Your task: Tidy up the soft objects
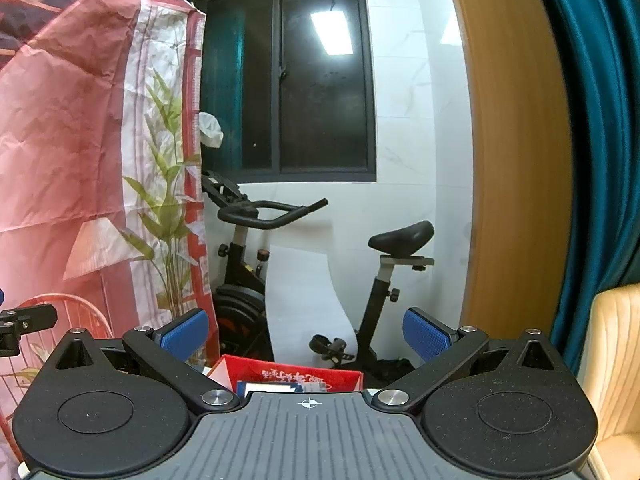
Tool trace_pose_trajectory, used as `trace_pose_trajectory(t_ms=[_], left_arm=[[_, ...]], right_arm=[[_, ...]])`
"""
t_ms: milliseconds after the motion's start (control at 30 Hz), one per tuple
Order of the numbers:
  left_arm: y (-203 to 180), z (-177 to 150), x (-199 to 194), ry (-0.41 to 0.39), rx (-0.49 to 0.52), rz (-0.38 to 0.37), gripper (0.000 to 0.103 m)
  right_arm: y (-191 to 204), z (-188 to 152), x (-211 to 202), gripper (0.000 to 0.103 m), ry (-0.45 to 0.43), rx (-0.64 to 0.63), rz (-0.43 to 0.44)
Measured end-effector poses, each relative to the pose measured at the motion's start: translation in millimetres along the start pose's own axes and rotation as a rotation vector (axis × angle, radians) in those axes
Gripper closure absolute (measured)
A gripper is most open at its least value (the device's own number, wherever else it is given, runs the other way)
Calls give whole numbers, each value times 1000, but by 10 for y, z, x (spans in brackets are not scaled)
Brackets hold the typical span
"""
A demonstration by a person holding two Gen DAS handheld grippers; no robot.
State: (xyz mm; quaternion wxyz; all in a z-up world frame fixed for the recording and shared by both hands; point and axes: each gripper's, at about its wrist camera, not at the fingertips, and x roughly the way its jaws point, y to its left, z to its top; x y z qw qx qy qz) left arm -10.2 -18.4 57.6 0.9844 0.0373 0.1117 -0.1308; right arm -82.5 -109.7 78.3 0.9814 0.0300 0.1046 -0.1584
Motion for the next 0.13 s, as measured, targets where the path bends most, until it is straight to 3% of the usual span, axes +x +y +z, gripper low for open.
trace_pose_trajectory(t_ms=[133], left_arm=[[3, -2, 6, -4, 2, 3, 0]], right_arm=[[-10, -5, 5, 0, 3, 1, -1]])
